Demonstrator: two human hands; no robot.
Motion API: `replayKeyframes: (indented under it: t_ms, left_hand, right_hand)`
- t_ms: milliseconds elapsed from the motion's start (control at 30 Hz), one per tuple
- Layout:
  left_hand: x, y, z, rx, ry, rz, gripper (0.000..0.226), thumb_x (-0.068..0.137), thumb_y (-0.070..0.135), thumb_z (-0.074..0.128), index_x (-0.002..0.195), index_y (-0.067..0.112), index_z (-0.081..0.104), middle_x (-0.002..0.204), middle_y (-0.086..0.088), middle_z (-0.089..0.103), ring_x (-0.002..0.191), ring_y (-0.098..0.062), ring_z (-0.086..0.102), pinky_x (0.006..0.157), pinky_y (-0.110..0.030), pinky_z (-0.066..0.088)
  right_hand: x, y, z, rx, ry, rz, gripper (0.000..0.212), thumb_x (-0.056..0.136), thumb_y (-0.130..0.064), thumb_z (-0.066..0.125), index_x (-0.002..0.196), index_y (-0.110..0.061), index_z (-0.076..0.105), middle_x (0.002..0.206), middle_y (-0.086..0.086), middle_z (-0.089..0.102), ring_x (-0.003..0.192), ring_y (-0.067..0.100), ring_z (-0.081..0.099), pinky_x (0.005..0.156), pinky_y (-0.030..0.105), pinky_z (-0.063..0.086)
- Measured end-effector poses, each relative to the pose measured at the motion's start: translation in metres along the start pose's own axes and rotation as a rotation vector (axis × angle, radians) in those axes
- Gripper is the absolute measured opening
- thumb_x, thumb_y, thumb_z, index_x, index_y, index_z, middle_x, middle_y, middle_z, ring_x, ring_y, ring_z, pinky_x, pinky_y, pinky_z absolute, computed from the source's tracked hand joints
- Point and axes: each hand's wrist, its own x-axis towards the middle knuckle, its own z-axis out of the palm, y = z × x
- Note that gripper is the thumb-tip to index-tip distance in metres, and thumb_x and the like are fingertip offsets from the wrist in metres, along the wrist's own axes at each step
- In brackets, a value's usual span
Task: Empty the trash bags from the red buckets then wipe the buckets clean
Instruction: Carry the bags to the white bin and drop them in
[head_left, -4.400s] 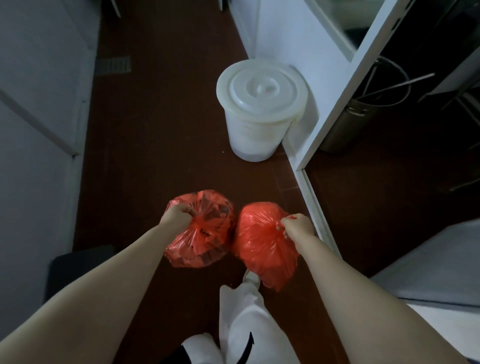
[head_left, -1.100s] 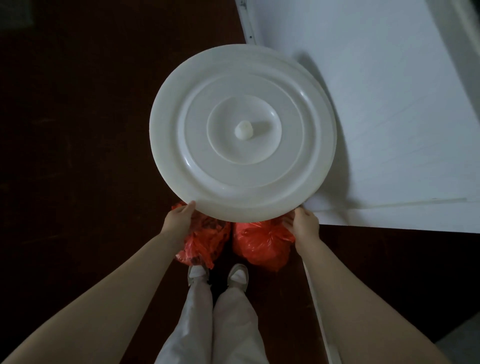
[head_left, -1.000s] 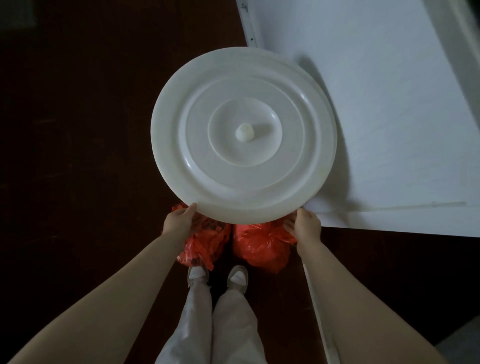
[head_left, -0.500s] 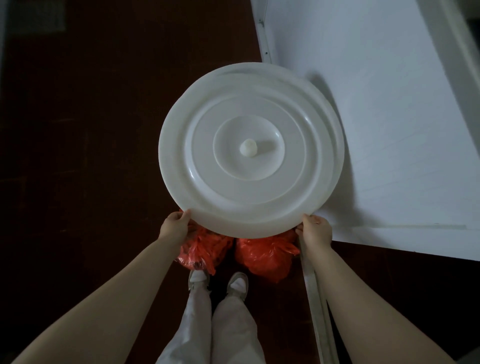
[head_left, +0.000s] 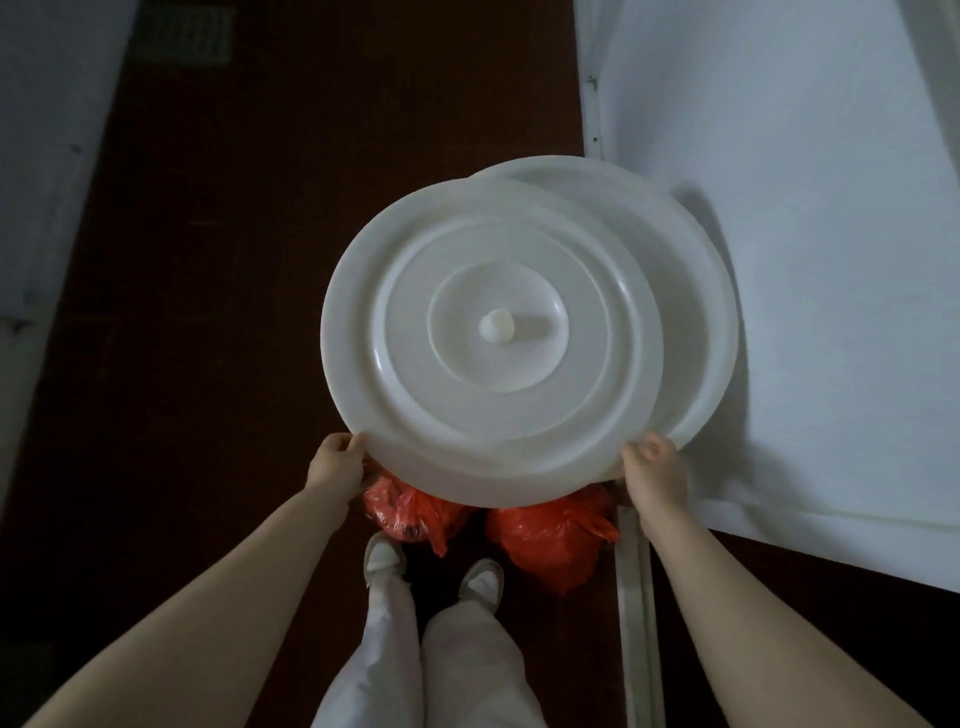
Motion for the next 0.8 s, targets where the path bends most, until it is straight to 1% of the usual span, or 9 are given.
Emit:
replayKeyframes:
  t_ms: [100, 167, 233, 300, 400, 467, 600, 667, 800]
  left_hand:
    - [0.004, -0.004, -0.012, -0.019, 0.052, -0.011, 0.014, 0.099, 0.028, 0.055, 0.101, 0.014, 0.057, 0.099, -0.012, 0.066, 0.091, -0.027, 0.068, 0.069, -0.033, 0.056]
    - [0.007, -0.005, -0.019, -0.04, 0.074, -0.018, 0.017, 0.099, 0.027, 0.055, 0.105, 0.011, 0.057, 0.095, -0.009, 0.065, 0.086, -0.024, 0.066, 0.068, -0.033, 0.056]
    - [0.012, -0.004, -0.028, -0.06, 0.091, -0.022, 0.022, 0.097, 0.027, 0.055, 0.109, 0.009, 0.059, 0.092, -0.007, 0.064, 0.08, -0.021, 0.064, 0.076, -0.038, 0.059]
    - [0.018, -0.001, -0.037, -0.059, 0.106, -0.02, 0.024, 0.096, 0.027, 0.055, 0.112, 0.009, 0.06, 0.092, -0.007, 0.064, 0.078, -0.02, 0.063, 0.084, -0.042, 0.059]
    - [0.025, 0.008, -0.052, -0.074, 0.11, -0.002, 0.028, 0.095, 0.026, 0.057, 0.119, 0.012, 0.059, 0.101, -0.009, 0.067, 0.085, -0.022, 0.067, 0.086, -0.043, 0.059]
    - [0.029, 0.014, -0.06, -0.065, 0.094, 0.023, 0.032, 0.095, 0.027, 0.057, 0.124, 0.015, 0.059, 0.108, -0.008, 0.067, 0.093, -0.023, 0.069, 0.085, -0.04, 0.059]
    - [0.036, 0.027, -0.076, -0.04, 0.076, 0.108, 0.027, 0.096, 0.017, 0.055, 0.122, 0.019, 0.063, 0.109, -0.002, 0.068, 0.1, -0.02, 0.068, 0.092, -0.038, 0.056]
    - [0.041, 0.035, -0.083, -0.094, 0.056, 0.108, 0.025, 0.097, 0.012, 0.054, 0.119, 0.018, 0.064, 0.112, -0.001, 0.069, 0.101, -0.019, 0.068, 0.094, -0.037, 0.054]
    - [0.052, 0.051, -0.09, -0.219, 0.002, 0.062, 0.019, 0.099, 0.008, 0.052, 0.113, 0.017, 0.062, 0.117, -0.006, 0.066, 0.106, -0.02, 0.066, 0.082, -0.03, 0.055]
  right_hand:
    - [0.004, -0.012, 0.006, -0.142, -0.054, -0.076, 0.018, 0.092, -0.017, 0.048, 0.109, -0.019, 0.046, 0.077, -0.001, 0.049, 0.079, 0.025, 0.051, 0.06, 0.032, 0.038]
    - [0.006, -0.018, 0.013, -0.134, -0.022, -0.051, 0.031, 0.093, -0.02, 0.049, 0.123, -0.011, 0.048, 0.095, 0.005, 0.059, 0.093, 0.03, 0.056, 0.073, 0.035, 0.043]
    - [0.007, -0.024, 0.022, -0.078, -0.013, 0.015, 0.057, 0.092, -0.027, 0.054, 0.144, -0.009, 0.039, 0.118, 0.01, 0.063, 0.106, 0.033, 0.06, 0.088, 0.038, 0.048]
    - [0.006, -0.029, 0.03, -0.026, -0.045, 0.04, 0.062, 0.089, -0.037, 0.06, 0.143, -0.015, 0.04, 0.12, 0.008, 0.062, 0.101, 0.033, 0.063, 0.091, 0.046, 0.053]
    - [0.004, -0.037, 0.042, -0.05, -0.083, 0.009, 0.055, 0.082, -0.056, 0.062, 0.123, -0.019, 0.055, 0.102, 0.002, 0.064, 0.09, 0.027, 0.064, 0.083, 0.045, 0.056]
    - [-0.001, -0.048, 0.05, -0.043, -0.077, -0.007, 0.058, 0.075, -0.063, 0.06, 0.112, -0.018, 0.06, 0.086, 0.002, 0.063, 0.076, 0.025, 0.061, 0.068, 0.039, 0.053]
    - [-0.014, -0.081, 0.072, 0.113, -0.154, -0.023, 0.03, 0.091, -0.04, 0.064, 0.104, -0.016, 0.051, 0.07, 0.006, 0.055, 0.047, 0.016, 0.048, 0.039, 0.024, 0.039]
    - [-0.019, -0.101, 0.085, 0.185, -0.256, -0.049, 0.022, 0.094, -0.035, 0.062, 0.101, -0.018, 0.048, 0.072, 0.008, 0.053, 0.045, 0.015, 0.047, 0.039, 0.024, 0.037]
    - [-0.031, -0.145, 0.11, 0.344, -0.404, -0.073, 0.006, 0.099, -0.021, 0.055, 0.103, -0.016, 0.055, 0.068, 0.002, 0.053, 0.047, 0.014, 0.046, 0.04, 0.025, 0.032]
